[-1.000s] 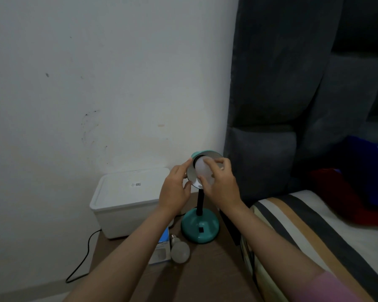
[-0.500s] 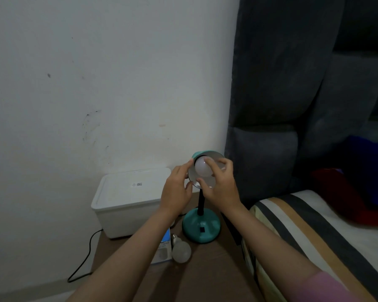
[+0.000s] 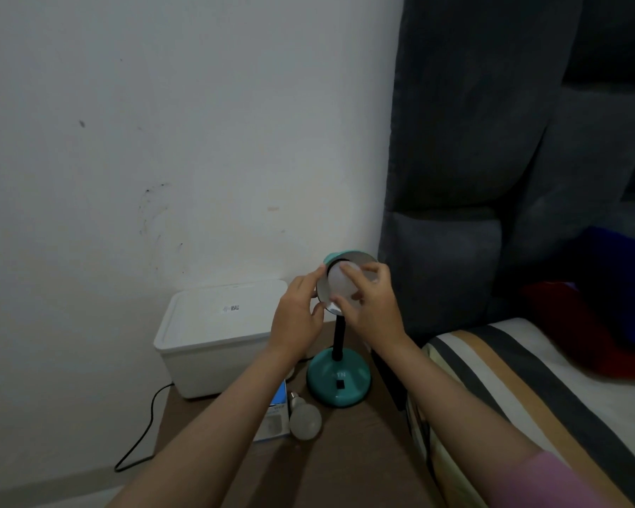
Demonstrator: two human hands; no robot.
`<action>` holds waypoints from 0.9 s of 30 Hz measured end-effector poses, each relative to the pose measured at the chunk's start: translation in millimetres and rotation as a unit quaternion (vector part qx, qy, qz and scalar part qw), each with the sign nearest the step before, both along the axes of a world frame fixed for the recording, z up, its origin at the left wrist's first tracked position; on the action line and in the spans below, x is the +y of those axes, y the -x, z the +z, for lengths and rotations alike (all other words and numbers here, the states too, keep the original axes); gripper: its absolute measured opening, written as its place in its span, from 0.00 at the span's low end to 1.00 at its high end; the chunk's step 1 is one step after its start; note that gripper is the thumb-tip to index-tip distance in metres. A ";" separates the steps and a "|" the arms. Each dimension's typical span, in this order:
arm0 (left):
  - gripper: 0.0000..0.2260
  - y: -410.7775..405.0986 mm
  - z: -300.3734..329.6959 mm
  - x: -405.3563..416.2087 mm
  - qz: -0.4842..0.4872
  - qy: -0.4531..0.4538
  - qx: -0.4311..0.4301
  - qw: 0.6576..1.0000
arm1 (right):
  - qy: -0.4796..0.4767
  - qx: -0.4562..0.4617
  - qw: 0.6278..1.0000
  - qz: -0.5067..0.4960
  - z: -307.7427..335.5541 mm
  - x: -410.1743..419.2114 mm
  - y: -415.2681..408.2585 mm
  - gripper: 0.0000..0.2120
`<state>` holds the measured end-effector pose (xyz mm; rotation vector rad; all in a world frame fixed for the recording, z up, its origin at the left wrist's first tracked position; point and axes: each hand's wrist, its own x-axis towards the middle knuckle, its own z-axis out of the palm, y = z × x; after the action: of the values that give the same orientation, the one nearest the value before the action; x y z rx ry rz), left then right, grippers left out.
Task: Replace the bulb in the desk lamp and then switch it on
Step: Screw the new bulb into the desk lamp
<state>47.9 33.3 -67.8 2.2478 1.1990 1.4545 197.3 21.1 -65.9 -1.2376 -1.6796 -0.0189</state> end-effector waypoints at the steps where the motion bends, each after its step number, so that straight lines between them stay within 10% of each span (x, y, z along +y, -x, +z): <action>1: 0.27 0.3 0.0 0.2 0.001 0.001 0.000 1.000 | -0.002 -0.002 1.000 0.009 -2.1 0.0 -1.1 0.26; 27: 0.26 -3.1 -0.9 2.1 0.008 -0.008 0.005 1.000 | 0.012 -0.022 0.997 -0.072 3.6 -1.6 6.3 0.22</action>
<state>51.0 35.4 -68.7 2.2639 1.2148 1.4641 191.0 19.4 -62.2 -1.3831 -1.6298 -0.1131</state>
